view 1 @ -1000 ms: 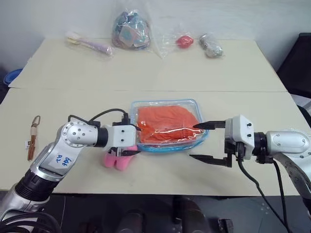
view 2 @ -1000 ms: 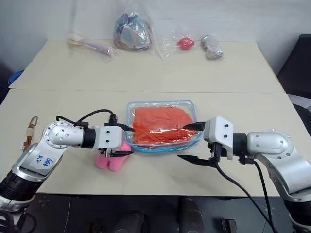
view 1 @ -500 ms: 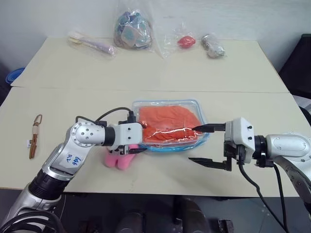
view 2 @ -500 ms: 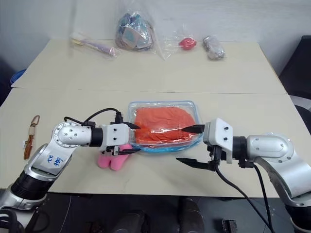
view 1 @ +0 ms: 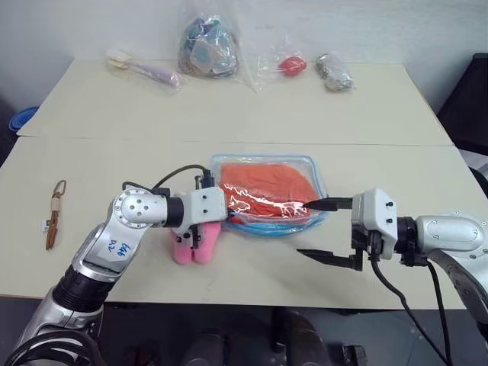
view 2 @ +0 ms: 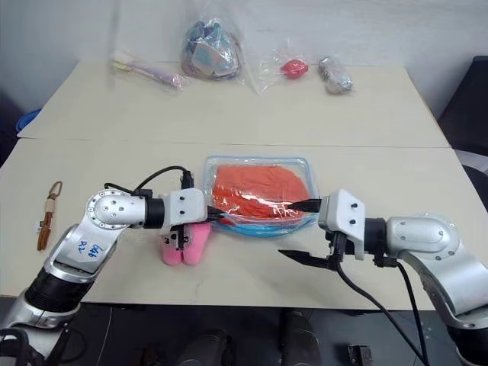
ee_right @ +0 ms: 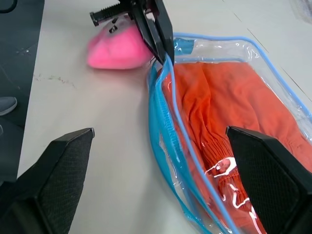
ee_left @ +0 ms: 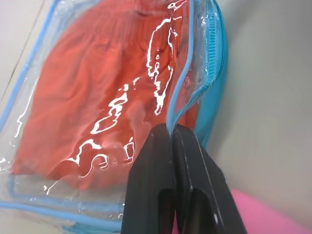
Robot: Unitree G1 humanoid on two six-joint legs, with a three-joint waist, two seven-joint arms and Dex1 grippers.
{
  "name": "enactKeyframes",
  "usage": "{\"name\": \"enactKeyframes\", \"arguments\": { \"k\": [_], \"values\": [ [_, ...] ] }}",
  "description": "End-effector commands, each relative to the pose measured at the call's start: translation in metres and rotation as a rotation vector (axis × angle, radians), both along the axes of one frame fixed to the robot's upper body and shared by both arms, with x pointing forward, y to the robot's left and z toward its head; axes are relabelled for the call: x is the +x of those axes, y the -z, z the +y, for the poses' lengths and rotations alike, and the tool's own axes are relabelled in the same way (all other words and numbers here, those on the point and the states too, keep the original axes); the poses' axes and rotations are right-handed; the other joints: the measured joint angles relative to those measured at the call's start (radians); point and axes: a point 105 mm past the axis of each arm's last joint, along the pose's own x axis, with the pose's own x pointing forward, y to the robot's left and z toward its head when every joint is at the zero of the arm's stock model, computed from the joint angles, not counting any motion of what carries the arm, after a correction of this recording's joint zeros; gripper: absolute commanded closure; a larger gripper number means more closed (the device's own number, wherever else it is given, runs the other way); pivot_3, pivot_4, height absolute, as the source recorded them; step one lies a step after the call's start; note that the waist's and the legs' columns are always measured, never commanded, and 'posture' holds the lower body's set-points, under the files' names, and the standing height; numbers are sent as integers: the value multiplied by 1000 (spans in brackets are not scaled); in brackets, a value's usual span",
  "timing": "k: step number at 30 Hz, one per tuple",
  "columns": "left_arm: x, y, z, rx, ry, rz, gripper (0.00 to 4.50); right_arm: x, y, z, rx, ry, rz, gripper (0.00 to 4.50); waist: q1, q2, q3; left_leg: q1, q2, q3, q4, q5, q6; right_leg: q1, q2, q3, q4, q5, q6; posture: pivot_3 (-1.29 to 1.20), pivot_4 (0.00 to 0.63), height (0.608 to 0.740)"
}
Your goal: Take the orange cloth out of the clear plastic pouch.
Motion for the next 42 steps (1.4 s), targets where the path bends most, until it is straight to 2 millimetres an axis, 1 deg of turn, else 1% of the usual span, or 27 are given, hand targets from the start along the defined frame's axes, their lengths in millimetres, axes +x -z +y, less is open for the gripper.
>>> {"name": "enactKeyframes", "arguments": {
  "k": [1, 3, 6, 8, 11, 13, 15, 22, 23, 26, 27, 32, 39, 42],
  "values": [
    [-3, -23, -8, -109, 5, -19, 4489, -1, -1, 6, 7, -2, -48, 0, 0, 0, 0, 0, 0, 0, 0, 0, 0, 0, 0, 0, 0, 0, 0, 0, 150, 740],
    [1, -28, -11, -168, -33, -2, 4489, 2, 2, 9, 7, 17, -67, 0, 0, 0, 0, 0, 0, 0, 0, 0, 0, 0, 0, 0, 0, 0, 0, 0, 150, 740],
    [4, -30, -14, -227, -66, 27, 4500, 4, 8, 16, 11, 26, -75, 612, -1, 0, 0, 0, 0, 0, 0, 0, 0, 0, 0, 0, 1, 0, 0, 0, 150, 740],
    [5, -30, -18, -252, -74, 40, 4500, 5, 13, 23, 16, 28, -77, 1302, -2, 0, 0, 0, 0, 0, 0, 0, 0, 0, 0, 0, 1, 0, 0, 0, 150, 740],
    [3, -27, -22, -256, -67, 47, 4500, 14, 19, 28, 16, 57, -95, 2333, -3, 0, 0, 0, 0, 0, 0, 0, 0, 0, 0, 0, 1, 0, 0, 0, 150, 740],
    [1, -26, -24, -255, -62, 50, 4500, 23, 24, 31, 8, 98, -120, 3132, -3, 0, 0, 1, 0, 0, 0, 0, 0, 0, 0, 1, 1, 0, 0, 0, 150, 740],
    [-1, -25, -25, -247, -58, 51, 4500, 32, 27, 32, -2, 136, -138, 3807, -3, 0, 0, 0, 0, 0, 1, 0, 0, 0, 0, 1, 1, 0, 0, 0, 150, 740],
    [-4, -23, -26, -244, -54, 60, 4500, 45, 41, 29, -86, 164, -197, 3807, -3, 0, 0, 0, 0, 0, 0, 0, 0, 0, 0, 0, 0, 0, 0, 0, 150, 740],
    [-4, -23, -27, -243, -55, 62, 4500, 48, 43, 28, -104, 174, -217, 3644, -4, 0, 0, 0, 0, 0, 0, 0, 0, 0, 0, 0, 0, 0, 0, 0, 150, 740],
    [-6, -22, -29, -247, -54, 65, 4500, 59, 46, 24, -163, 212, -300, 2899, -6, 0, 0, 1, 0, 0, 0, 0, 0, 0, 0, 0, 0, 0, 0, 0, 150, 740],
    [-7, -22, -30, -250, -53, 65, 4500, 62, 45, 22, -175, 232, -331, 2431, -5, 0, 0, 0, 0, 1, 0, 0, 0, 0, 0, 1, 1, 0, 0, 0, 150, 740],
    [-7, -24, -31, -253, -54, 61, 4500, 73, 45, 22, -169, 289, -374, 731, -6, 0, 0, 1, 0, 1, 0, 0, 0, 0, 0, 1, 1, 0, 0, 0, 150, 740],
    [-6, -25, -31, -256, -57, 59, 4500, 73, 58, 24, -296, 226, -437, 731, -7, 0, 0, 1, 0, 0, 0, 0, 0, 0, 0, 1, 1, 0, 0, 0, 150, 740],
    [-6, -26, -32, -259, -55, 62, 4500, 78, 52, 28, -346, 224, -575, 731, -9, 0, 0, 1, 0, 1, 0, 0, 0, 0, 0, 1, 1, 0, 0, 0, 150, 740]
  ]
}}
